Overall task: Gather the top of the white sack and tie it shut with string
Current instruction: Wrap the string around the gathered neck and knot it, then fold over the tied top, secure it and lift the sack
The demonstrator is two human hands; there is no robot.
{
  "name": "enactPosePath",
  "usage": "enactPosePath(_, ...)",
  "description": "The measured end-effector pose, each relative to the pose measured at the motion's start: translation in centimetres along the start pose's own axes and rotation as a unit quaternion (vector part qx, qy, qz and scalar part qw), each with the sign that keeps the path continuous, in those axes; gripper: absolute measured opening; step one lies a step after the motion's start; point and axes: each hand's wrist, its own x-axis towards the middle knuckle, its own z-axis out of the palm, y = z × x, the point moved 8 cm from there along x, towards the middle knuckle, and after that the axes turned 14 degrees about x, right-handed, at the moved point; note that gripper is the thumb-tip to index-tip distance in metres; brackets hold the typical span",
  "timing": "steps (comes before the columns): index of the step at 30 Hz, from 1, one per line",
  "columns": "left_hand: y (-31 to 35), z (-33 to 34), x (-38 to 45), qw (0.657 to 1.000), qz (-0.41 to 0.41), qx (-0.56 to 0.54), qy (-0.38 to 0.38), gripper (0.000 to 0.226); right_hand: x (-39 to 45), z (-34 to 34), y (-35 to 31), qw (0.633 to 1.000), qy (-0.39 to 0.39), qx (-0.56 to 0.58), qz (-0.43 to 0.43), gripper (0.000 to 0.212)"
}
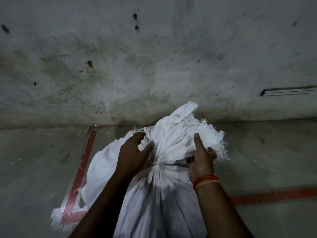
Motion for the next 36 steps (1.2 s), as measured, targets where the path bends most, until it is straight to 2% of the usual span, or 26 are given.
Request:
enactPosePath(2,1.1,2.2,2.1,0.995,-0.005,-0.058,-0.077,0.077,0.3,1.9,0.1,0.996,-0.070,0.049,0.019,0.078)
enactPosePath(3,1.9,3.3,3.0,0.988,-0.001,-0.100,-0.114,0.076,0.4,2.8,-0.2,0.994,-0.095,0.043,0.011,0.078)
enactPosePath(6,6.0,4.3,4.3,0.956,0.034,-0.210,-0.200,0.047,1.0,5.8,-1.2,0.985,-0.175,0.000,0.003,0.070)
enactPosePath(7,7.1,3.9,4.7,0.949,0.036,-0.235,-0.205,0.049,1.2,7.1,-1.8,0.979,-0.203,-0.010,0.000,0.068)
enactPosePath(9,9.0,2.3,5.9,0.952,0.023,-0.249,-0.179,0.087,1.2,9.9,-3.3,0.969,-0.244,-0.039,-0.013,0.062)
enactPosePath(10,10.3,1.1,6.3,0.953,0.038,-0.260,-0.152,0.097,0.9,11.3,-4.1,0.966,-0.251,-0.059,-0.014,0.062)
enactPosePath(11,11.8,-0.4,6.6,0.952,0.066,-0.272,-0.122,0.098,0.3,12.7,-4.7,0.963,-0.258,-0.079,-0.008,0.064)
enactPosePath(13,14.4,-2.9,6.6,0.946,0.114,-0.290,-0.091,0.086,-1.2,15.3,-5.8,0.954,-0.288,-0.088,0.006,0.057)
enactPosePath(15,16.1,-5.2,5.6,0.936,0.123,-0.318,-0.089,0.059,-2.9,17.4,-6.5,0.947,-0.307,-0.091,0.008,0.050)
enactPosePath(16,16.4,-6.0,5.2,0.931,0.121,-0.333,-0.086,0.044,-3.7,18.1,-6.7,0.947,-0.306,-0.094,0.007,0.052)
enactPosePath(18,16.7,-7.6,4.0,0.921,0.121,-0.362,-0.076,0.032,-5.7,19.1,-6.9,0.942,-0.325,-0.083,0.023,0.056)
enactPosePath(21,17.6,-10.2,2.0,0.914,0.164,-0.368,-0.058,0.031,-8.2,19.4,-7.2,0.931,-0.355,-0.055,0.068,0.046)
enactPosePath(25,18.5,-12.7,0.1,0.934,0.173,-0.310,-0.038,0.026,-10.9,19.2,-8.1,0.924,-0.372,-0.049,0.076,0.042)
enactPosePath(29,17.9,-14.5,-1.2,0.948,0.146,-0.284,-0.014,0.025,-12.6,19.0,-8.8,0.928,-0.365,-0.061,0.039,0.044)
enactPosePath(31,17.4,-15.0,-1.9,0.950,0.132,-0.284,-0.023,0.027,-13.2,18.8,-9.2,0.931,-0.359,-0.065,0.023,0.038)
enactPosePath(36,16.6,-14.6,-3.5,0.933,0.079,-0.349,-0.039,0.028,-13.9,18.6,-9.1,0.929,-0.359,-0.079,0.035,0.031)
